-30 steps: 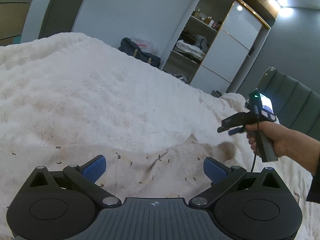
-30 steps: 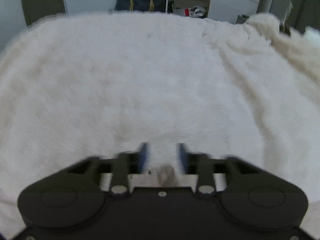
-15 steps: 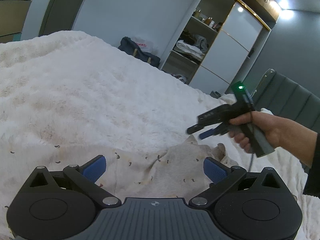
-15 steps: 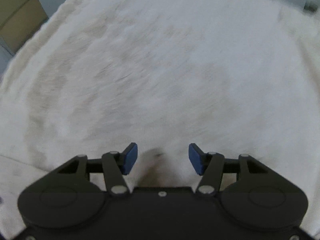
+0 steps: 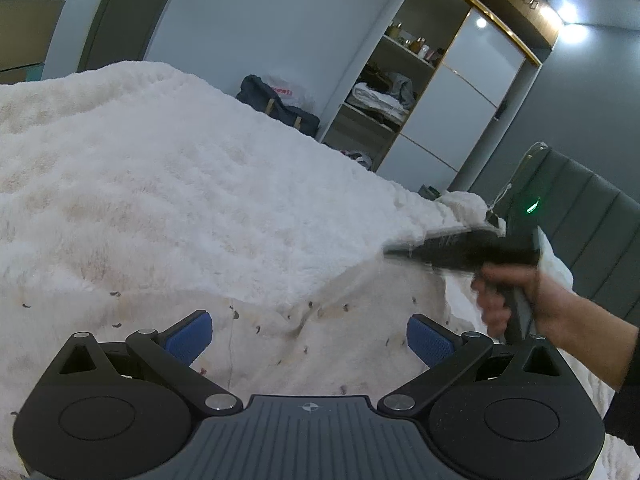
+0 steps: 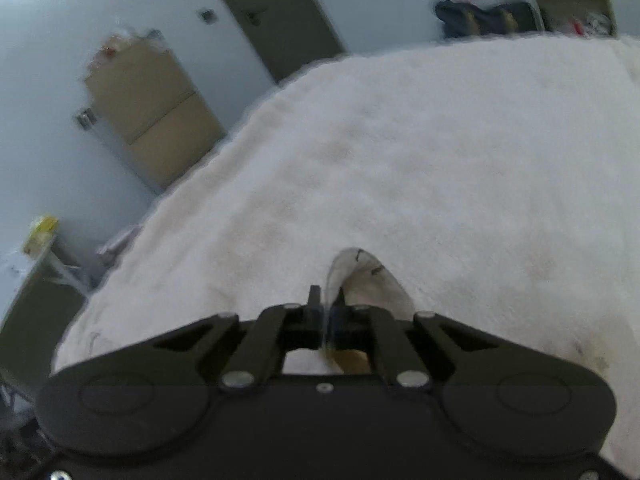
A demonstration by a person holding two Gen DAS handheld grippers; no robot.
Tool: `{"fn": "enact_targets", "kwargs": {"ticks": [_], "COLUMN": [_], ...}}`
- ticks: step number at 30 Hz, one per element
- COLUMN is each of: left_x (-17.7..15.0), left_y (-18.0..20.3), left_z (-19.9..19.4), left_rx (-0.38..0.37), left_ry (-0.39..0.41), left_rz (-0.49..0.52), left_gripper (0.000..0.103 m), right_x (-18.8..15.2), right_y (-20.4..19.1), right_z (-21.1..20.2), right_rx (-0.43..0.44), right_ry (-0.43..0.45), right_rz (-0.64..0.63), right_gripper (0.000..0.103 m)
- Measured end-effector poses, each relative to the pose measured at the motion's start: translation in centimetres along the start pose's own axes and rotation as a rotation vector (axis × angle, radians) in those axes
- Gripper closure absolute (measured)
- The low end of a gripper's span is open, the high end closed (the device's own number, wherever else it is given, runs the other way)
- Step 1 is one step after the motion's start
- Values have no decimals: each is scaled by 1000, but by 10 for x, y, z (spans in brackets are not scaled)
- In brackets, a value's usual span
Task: Fold clothes
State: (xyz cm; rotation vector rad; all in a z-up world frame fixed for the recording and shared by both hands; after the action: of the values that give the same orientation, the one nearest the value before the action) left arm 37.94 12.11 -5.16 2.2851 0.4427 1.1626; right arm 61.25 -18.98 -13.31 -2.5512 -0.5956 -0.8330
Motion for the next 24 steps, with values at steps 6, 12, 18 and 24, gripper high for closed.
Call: {"fn": "enact_targets", "kwargs": {"ticks": [6,12,18,24], "left_x": [-2,-4,-5,-4], "left_y": [2,0,0,0], "left_z": [1,4,3,5], "left_rx": [5,6,6,6], "left_ry": [-2,-13,-13,-18], "left_rz": [18,20,24,20], "left_gripper": [0,0,0,0], "right_x": [-17,-1,28,54], "right_y": [40,51,55,-1], "right_z": [-11,-31,-16,46], "right_rx": [-182,-94,-167,-213], "right_ry": [-56,19,-49,-328], "right_rz": [61,160,88,-195], "right_gripper": [54,54,54,54]}}
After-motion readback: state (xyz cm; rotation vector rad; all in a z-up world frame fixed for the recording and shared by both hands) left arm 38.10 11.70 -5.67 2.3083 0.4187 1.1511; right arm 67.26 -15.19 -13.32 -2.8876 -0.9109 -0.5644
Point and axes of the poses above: each gripper's, at about its wrist camera, not at the fingertips, and z roughly the way its jaws point, y to its right, x to its top, the point moved 7 cm from there along z, roughly the way its jaws point, and after that the axes turned 13 degrees about -z, right-handed, at the moved point
